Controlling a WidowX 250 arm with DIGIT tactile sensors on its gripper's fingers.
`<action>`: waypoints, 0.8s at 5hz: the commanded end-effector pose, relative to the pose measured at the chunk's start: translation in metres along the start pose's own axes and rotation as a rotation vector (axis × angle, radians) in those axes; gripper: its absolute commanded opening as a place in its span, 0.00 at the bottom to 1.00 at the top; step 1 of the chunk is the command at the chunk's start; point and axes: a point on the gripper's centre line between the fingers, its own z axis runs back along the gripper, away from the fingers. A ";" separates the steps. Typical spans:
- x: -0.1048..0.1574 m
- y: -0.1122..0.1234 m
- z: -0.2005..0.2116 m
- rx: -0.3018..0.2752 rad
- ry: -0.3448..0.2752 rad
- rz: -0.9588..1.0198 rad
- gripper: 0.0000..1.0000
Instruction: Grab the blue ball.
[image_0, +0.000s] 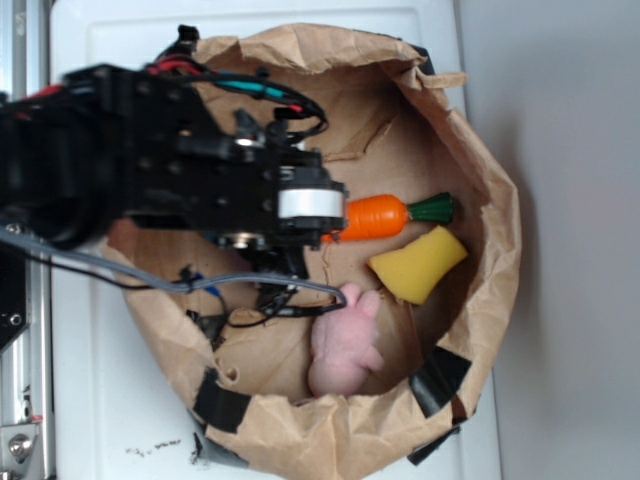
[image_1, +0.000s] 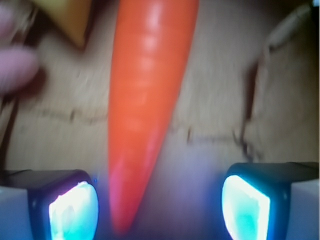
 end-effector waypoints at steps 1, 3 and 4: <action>0.021 0.000 -0.005 0.050 -0.058 0.014 0.00; 0.018 -0.002 0.039 -0.090 -0.015 -0.002 1.00; 0.013 0.003 0.063 -0.163 0.014 -0.005 1.00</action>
